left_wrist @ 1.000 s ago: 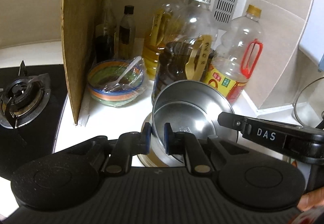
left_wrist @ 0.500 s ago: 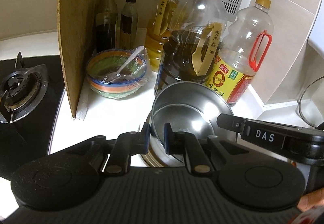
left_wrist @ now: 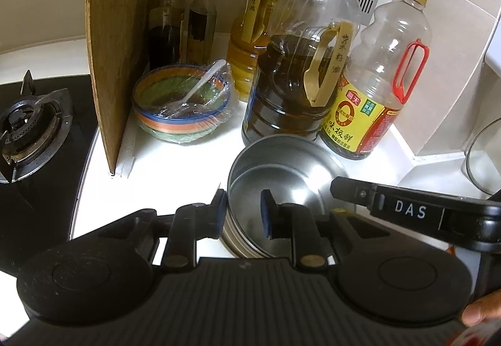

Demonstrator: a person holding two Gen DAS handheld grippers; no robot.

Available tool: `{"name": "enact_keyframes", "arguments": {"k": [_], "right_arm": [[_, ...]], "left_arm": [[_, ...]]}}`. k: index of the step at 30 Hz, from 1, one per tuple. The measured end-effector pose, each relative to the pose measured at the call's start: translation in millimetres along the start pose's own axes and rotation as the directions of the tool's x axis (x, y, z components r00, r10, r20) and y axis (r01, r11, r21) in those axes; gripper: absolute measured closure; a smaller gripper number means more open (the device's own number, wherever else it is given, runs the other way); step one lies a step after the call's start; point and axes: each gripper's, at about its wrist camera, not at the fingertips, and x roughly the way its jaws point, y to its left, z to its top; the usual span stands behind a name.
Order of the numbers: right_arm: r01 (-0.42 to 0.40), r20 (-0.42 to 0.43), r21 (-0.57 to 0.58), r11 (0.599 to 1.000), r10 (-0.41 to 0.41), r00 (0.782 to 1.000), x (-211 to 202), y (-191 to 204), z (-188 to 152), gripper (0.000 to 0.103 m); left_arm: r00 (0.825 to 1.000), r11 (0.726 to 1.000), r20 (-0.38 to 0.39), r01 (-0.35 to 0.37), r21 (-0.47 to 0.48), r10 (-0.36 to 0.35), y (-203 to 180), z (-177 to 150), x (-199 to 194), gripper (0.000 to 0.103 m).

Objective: Organize plates and bowls
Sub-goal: 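Lower the steel bowl onto the bowl stack and open the right tool, then pull the right tool back and reposition it at the bowl stack rim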

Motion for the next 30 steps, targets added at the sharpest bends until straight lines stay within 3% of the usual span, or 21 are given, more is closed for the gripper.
{"name": "enact_keyframes", "arguments": {"k": [4, 12, 16, 19, 23, 30], "right_arm": [[0.002, 0.005, 0.002, 1.000, -0.002, 1.000, -1, -1, -1, 0.064], [0.007, 0.004, 0.001, 1.000, -0.007, 1.000, -7, -3, -2, 0.058], [0.011, 0.001, 0.000, 1.000, -0.011, 1.000, -13, -4, -6, 0.049], [0.017, 0.005, -0.007, 1.000, -0.017, 1.000, -18, -3, -9, 0.042], [0.019, 0.003, -0.008, 1.000, -0.019, 1.000, -26, -4, -14, 0.038], [0.022, -0.002, -0.003, 1.000, -0.022, 1.000, -43, -5, -25, 0.033]], "left_arm": [[1.000, 1.000, -0.001, 0.000, 0.000, 0.000, 0, 0, 0, 0.082], [1.000, 1.000, 0.001, 0.000, 0.003, 0.000, -1, -2, -5, 0.079], [1.000, 1.000, 0.009, 0.003, 0.007, -0.003, -1, -3, -13, 0.064], [1.000, 1.000, 0.015, 0.005, 0.010, -0.005, 0, -4, -20, 0.060], [1.000, 1.000, 0.018, -0.002, 0.015, 0.001, 2, -7, -27, 0.049], [1.000, 0.999, 0.021, -0.014, 0.036, 0.014, 8, -19, -42, 0.037]]}}
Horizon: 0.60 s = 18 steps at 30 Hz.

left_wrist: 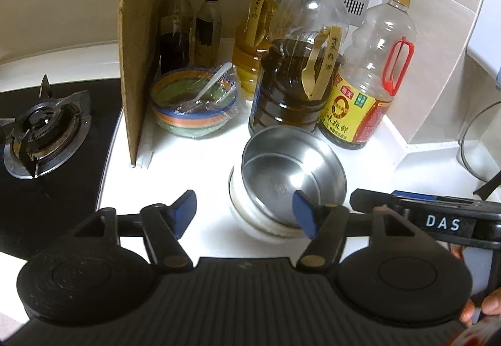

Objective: Organize plates and bowls
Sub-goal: 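Pull the right tool back and reposition it at the bowl stack rim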

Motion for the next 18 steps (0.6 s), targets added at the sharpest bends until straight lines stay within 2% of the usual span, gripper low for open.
{"name": "enact_keyframes", "arguments": {"k": [3, 6, 18], "right_arm": [[0.000, -0.009, 0.006, 1.000, 0.000, 1.000, -6, 0, -6, 0.031], [0.003, -0.016, 0.008, 1.000, -0.003, 1.000, -12, 1, -14, 0.030], [0.029, -0.068, 0.021, 0.999, -0.027, 0.997, -27, 3, -46, 0.026]], "left_arm": [[1.000, 1.000, -0.009, 0.000, 0.005, 0.001, 2, -7, -6, 0.036], [1.000, 1.000, -0.024, 0.000, 0.011, 0.000, 3, -15, -11, 0.031], [0.995, 1.000, -0.101, 0.025, 0.019, -0.023, 2, -50, -19, 0.031]]}}
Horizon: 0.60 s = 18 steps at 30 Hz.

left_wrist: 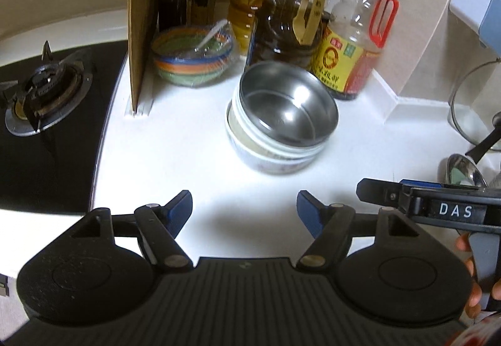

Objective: Organize plates and bowls
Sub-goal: 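Pull the right tool back and reposition it at the bowl stack rim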

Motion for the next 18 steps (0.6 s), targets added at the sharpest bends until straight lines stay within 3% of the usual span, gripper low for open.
{"name": "enact_keyframes", "arguments": {"k": [18], "right_arm": [[0.040, -0.065, 0.026, 0.999, -0.038, 0.997, 1, 2, -35, 0.024]], "left_arm": [[0.999, 1.000, -0.045, 0.013, 0.020, -0.012, 3, -15, 3, 0.031]]}}
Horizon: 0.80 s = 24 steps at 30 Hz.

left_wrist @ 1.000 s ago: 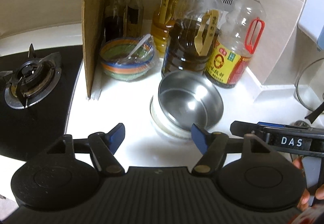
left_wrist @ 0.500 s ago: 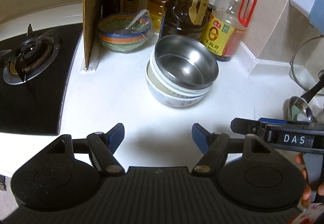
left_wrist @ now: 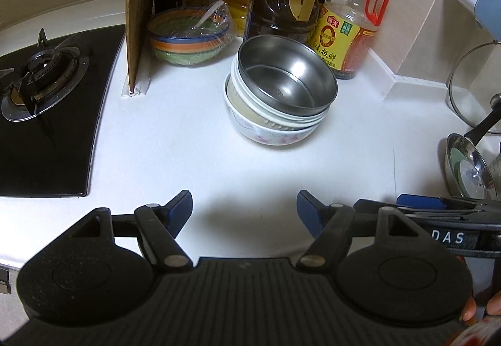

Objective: Organize plates and bowls
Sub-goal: 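Pull the right tool back and reposition it at the bowl stack rim, then close the right tool on the steel bowl rim of the stack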

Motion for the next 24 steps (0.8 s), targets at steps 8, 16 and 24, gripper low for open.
{"name": "enact_keyframes", "arguments": {"k": [8, 16, 24], "right_arm": [[0.020, -0.010, 0.021, 1.000, -0.019, 1.000, 7, 0, -1, 0.024], [0.036, 0.069, 0.040, 0.999, -0.039, 0.997, 6, 6, 15, 0.024], [0.034, 0.156, 0.031, 0.999, -0.039, 0.987, 16, 19, 53, 0.024]], "left_arm": [[1.000, 1.000, -0.011, 0.013, 0.012, -0.013, 6, 3, 6, 0.031], [0.997, 0.998, 0.050, 0.051, 0.034, -0.052, 16, 23, 4, 0.031], [0.992, 0.998, 0.118, 0.047, 0.050, -0.053, 25, 70, 13, 0.033]]}}
